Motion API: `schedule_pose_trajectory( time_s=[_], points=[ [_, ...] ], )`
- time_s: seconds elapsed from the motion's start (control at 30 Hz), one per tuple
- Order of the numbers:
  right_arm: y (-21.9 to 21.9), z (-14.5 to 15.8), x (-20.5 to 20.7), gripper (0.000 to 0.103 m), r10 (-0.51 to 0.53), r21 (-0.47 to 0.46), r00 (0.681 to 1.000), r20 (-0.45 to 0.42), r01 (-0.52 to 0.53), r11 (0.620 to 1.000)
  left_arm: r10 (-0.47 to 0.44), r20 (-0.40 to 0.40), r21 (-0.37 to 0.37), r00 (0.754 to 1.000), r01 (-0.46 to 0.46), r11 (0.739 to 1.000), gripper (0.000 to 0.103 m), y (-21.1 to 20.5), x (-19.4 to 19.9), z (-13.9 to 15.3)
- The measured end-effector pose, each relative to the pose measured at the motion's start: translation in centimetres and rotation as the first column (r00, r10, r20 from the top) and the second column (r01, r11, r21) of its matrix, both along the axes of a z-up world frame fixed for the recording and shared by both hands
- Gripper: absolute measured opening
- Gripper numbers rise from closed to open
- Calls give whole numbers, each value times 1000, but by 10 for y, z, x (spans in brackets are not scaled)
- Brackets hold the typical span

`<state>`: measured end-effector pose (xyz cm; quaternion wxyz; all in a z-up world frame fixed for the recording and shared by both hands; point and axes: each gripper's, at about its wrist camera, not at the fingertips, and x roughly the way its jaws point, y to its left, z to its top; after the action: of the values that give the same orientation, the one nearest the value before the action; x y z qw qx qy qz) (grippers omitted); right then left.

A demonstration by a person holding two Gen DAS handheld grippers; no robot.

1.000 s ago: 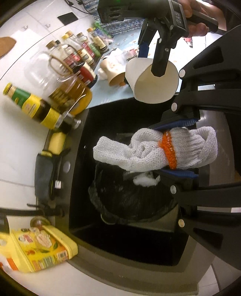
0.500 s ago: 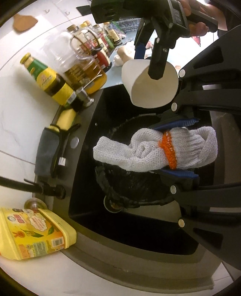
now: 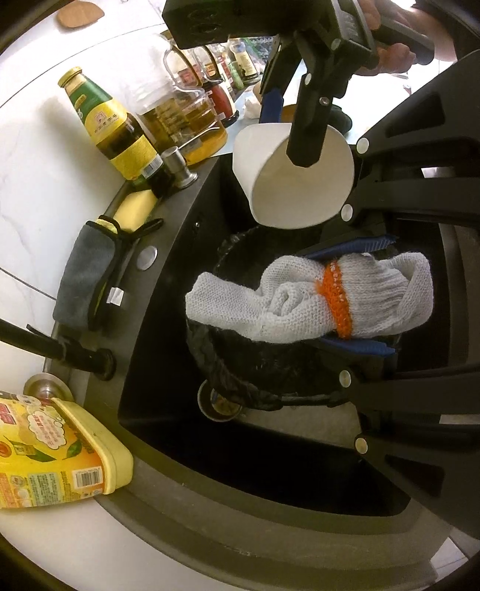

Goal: Collect trash
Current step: 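Open both tools to drop the glove and cup into the bin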

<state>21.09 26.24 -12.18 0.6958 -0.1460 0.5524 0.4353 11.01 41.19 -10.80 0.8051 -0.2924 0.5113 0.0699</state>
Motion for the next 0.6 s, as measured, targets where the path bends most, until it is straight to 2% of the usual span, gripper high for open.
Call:
schedule_pose_trajectory(
  time_s=[0.13, 0.17, 0.2, 0.23, 0.43, 0.6],
  points=[
    [4, -1, -1, 95, 13, 9, 1000, -9, -13, 1000, 12, -5, 0, 1000, -12, 1000, 39, 2, 2, -1],
    [5, -1, 0, 95, 14, 5, 1000, -10, -14, 1000, 24, -6, 1, 1000, -24, 1000, 43, 3, 1, -1],
    [6, -2, 0, 96, 11, 3, 1000, -10, -11, 1000, 37, -6, -2, 999, -37, 999, 57, 5, 0, -2],
    [6, -1, 0, 98, 7, 4, 1000, -11, -7, 1000, 49, -4, -10, 999, -49, 999, 67, 7, -1, -2],
    [1, -2, 2, 98, -20, 28, 999, -48, 21, 999, 51, -6, -29, 999, -51, 998, 67, 9, -1, -3],
    [-3, 0, 0, 98, -33, 30, 998, -44, 35, 999, 48, -3, -28, 999, -48, 998, 67, 7, -2, -2]
  ],
)
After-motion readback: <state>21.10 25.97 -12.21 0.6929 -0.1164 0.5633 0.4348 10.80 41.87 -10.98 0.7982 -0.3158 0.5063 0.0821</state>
